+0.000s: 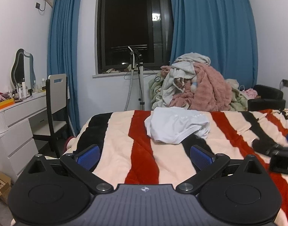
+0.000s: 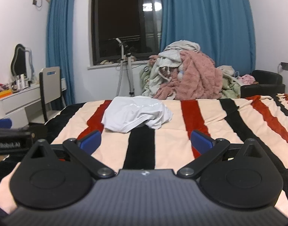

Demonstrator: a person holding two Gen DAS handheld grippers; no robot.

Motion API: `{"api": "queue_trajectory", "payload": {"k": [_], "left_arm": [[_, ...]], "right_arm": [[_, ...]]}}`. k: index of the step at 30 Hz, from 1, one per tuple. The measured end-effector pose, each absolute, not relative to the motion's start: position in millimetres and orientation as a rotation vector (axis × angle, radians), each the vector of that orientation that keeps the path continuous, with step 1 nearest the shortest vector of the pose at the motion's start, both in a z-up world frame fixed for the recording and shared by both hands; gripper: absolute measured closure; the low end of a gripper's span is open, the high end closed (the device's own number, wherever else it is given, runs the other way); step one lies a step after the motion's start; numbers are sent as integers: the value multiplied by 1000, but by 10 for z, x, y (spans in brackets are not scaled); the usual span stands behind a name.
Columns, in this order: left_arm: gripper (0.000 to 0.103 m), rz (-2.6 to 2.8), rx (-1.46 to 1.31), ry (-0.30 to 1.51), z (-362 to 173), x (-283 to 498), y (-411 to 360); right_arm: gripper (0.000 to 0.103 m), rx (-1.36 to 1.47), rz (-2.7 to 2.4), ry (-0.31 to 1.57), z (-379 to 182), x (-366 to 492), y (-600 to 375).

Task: Fold clothes

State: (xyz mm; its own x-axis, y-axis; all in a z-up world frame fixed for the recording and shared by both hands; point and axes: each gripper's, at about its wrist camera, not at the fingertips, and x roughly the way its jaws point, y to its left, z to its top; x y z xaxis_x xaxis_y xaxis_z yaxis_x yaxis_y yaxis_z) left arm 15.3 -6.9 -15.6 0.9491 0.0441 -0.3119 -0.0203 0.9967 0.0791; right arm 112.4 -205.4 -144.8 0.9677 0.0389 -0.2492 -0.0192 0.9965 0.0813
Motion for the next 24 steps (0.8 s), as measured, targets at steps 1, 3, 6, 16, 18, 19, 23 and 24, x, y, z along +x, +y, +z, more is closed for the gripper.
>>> {"api": "queue_trajectory", "payload": {"k": [1,3,6,16,18,19,23,24], "left_arm": [[0,36,80,321,-167,174,-72],[0,35,88,327,-186,234,-77],[0,28,99,345,-204,394,-89],[2,-77,176,512,-576,1574,-432],[2,-92,193,527,-718,1879,-534],[2,-100,199,531,-793,2053,-589],[5,-122,268,522,-1094,2727,-861],[6,-119,299,519,-1166,2879,-933]], "right_arm": [[0,77,12,247,-1421,1129,-2056],[0,80,-20,228,-1334,1153,-2069],[0,110,-27,169,-1109,1200,-2126],[0,244,-91,81,-921,1660,-2459],[0,238,-115,111,-1098,1735,-2520],[0,251,-118,130,-1178,1786,-2548],[0,277,-140,188,-1467,2024,-2625],[0,265,-149,200,-1533,2098,-2625]]}}
